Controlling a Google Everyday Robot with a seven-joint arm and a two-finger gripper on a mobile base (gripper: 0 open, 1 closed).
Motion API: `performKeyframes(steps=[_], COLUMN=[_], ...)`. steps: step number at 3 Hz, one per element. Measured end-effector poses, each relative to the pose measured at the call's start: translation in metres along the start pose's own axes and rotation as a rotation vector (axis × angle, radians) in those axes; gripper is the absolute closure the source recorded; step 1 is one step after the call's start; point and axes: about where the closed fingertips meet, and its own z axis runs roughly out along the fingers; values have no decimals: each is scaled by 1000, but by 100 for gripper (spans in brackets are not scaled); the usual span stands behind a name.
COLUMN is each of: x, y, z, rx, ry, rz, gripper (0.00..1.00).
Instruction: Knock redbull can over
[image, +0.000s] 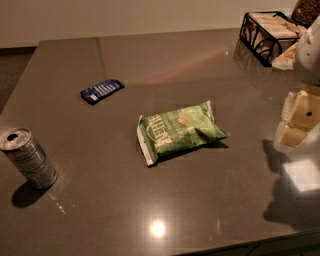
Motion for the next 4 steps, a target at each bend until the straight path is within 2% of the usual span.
performKeyframes(steps=[2,3,4], x=[-5,-45,-107], y=[-2,-4,5], z=[-2,12,25], rx=[-14,-47,-88], ry=[-21,-129,-282], rz=[11,25,3], gripper=[0,0,0])
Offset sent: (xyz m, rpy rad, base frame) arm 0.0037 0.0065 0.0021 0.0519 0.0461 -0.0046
